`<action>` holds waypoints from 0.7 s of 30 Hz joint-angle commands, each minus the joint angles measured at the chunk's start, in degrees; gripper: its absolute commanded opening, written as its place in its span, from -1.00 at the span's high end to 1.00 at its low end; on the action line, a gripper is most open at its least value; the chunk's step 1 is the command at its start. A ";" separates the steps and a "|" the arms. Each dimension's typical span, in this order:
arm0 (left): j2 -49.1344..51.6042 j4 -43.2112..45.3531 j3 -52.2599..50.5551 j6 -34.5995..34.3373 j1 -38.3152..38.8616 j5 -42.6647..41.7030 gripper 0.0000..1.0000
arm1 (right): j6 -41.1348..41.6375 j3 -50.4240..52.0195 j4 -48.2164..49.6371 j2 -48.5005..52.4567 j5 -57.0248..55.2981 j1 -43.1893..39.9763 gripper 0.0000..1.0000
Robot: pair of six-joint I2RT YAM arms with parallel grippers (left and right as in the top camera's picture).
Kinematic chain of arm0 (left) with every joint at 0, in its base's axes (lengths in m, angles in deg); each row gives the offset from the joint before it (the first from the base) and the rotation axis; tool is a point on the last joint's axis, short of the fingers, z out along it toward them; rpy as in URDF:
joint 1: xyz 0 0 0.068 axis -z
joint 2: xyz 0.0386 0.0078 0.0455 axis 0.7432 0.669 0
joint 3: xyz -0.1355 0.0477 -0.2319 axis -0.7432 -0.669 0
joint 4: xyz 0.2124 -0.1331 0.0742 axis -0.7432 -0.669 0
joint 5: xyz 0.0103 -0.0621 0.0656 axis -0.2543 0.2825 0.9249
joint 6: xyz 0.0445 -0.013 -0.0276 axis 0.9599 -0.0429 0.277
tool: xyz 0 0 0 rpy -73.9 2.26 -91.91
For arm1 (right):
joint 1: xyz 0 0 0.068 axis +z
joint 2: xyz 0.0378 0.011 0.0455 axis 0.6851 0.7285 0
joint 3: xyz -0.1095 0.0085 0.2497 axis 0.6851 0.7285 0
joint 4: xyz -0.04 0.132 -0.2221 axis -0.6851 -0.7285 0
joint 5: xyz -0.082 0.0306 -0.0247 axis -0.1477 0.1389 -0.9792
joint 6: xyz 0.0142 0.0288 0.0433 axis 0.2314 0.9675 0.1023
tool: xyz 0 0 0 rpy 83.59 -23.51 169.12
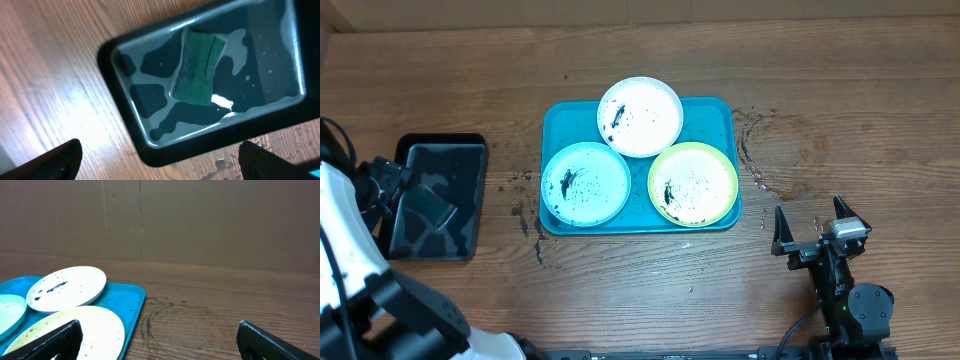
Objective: Clean dirty plates on tray and stack at the side
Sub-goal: 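Lower the left gripper into the basin and grasp the green sponge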
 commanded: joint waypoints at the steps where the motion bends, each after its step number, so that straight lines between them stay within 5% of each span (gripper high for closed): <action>1: 3.39 -0.24 1.27 -0.98 -0.15 -2.34 -1.00 | -0.20 0.59 0.35 -0.20 0.46 -0.09 -1.00; 12: 15.02 2.03 1.25 6.62 0.44 -6.82 -0.91 | -0.20 0.59 0.37 -0.20 0.46 -0.09 -1.00; 16: 20.61 4.57 1.25 13.16 0.46 -10.12 -0.62 | -0.22 0.59 0.35 -0.20 0.46 -0.09 -1.00; 21: 23.78 7.17 1.25 18.10 0.57 -15.50 -0.67 | -0.22 0.59 0.35 -0.20 0.46 -0.09 -1.00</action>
